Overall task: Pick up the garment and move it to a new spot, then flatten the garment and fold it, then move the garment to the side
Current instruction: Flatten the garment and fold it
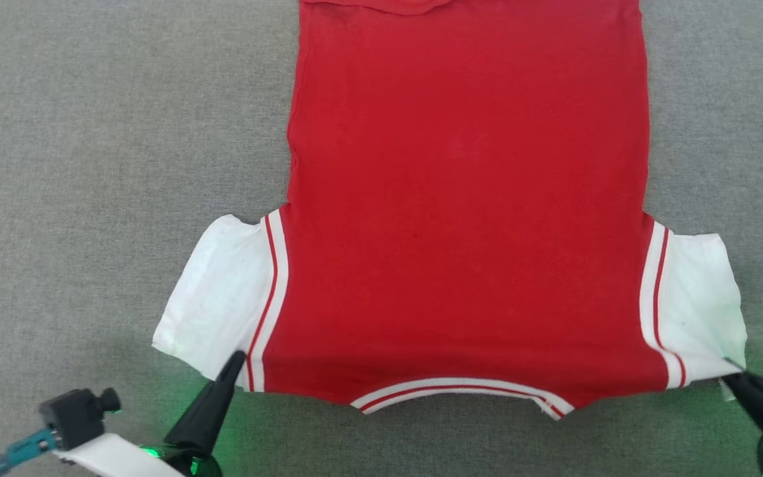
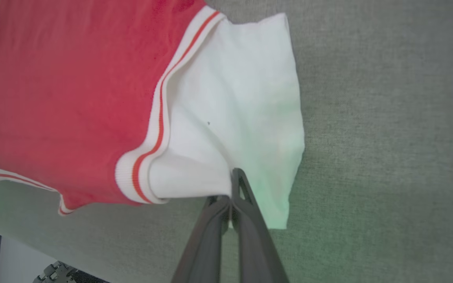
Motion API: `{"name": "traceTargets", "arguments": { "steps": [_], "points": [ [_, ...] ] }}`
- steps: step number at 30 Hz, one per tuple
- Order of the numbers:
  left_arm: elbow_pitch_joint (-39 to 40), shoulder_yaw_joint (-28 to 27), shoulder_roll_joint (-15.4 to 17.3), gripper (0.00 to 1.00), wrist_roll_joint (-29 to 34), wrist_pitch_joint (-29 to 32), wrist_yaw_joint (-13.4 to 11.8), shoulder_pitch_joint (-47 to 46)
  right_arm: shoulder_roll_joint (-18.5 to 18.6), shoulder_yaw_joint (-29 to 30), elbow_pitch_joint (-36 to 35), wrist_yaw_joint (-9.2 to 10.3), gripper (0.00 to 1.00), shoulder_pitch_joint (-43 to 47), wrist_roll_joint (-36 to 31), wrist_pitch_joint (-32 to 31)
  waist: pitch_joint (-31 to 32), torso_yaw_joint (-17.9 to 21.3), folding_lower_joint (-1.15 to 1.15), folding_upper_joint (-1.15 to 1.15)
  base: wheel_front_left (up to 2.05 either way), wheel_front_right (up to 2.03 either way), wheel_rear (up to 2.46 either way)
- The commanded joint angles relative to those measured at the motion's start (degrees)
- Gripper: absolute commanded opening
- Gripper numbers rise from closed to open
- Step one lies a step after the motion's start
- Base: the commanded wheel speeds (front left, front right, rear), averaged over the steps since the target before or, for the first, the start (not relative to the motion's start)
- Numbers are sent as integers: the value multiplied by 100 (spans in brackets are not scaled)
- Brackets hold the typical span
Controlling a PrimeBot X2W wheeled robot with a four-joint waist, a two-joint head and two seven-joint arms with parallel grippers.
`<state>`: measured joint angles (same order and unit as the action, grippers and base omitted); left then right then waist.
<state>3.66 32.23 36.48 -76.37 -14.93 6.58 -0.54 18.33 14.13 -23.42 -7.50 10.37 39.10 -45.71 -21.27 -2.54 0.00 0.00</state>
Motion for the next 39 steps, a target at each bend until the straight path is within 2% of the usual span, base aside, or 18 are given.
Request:
{"name": "traceTargets", "arguments": {
  "steps": [1,10,16,17,18,23,27,31,35,39],
  "points": [
    [-326,84,-144,0,111,-26,7,-158,47,-137,342,3,0,-112,-142,-41,1,-19,0,0,0,0,0],
    [-1287,264,-706,0,127,-19,70,-560,29,-688,1462,3,0,-233,-405,250,-62,-130,0,0,0,0,0],
    [-1589,355,-843,0,145,-8,88,-727,84,-961,1789,4,0,-388,-408,467,-129,-133,0,0,0,0,0],
    [-1569,360,-856,0,125,-9,85,-756,97,-994,1768,4,45,-413,-362,503,-136,-130,0,0,0,0,0],
    [-1526,356,-855,0,97,-10,86,-777,87,-968,1717,4,100,-469,-301,564,-141,-125,0,0,0,0,0],
    [-1292,309,-751,0,80,-15,89,-744,311,-614,1117,17,100,-468,-50,482,-163,-125,0,0,0,0,0],
    [-1081,289,-745,0,211,-18,91,-715,630,-39,281,2,100,-358,124,38,-175,-209,0,0,0,0,0],
    [-892,304,-804,0,368,-20,91,-761,934,630,-341,2,100,-792,397,-491,-274,-360,0,0,0,0,0],
    [-774,490,-852,0,506,-8,92,-932,1311,941,-96,2,100,-1763,359,-794,-439,-613,0,0,0,0,0],
    [-640,668,-884,0,591,-2,92,-1199,1730,655,739,2,100,-3039,181,-988,-698,-866,0,0,0,0,0]
  ]
}}
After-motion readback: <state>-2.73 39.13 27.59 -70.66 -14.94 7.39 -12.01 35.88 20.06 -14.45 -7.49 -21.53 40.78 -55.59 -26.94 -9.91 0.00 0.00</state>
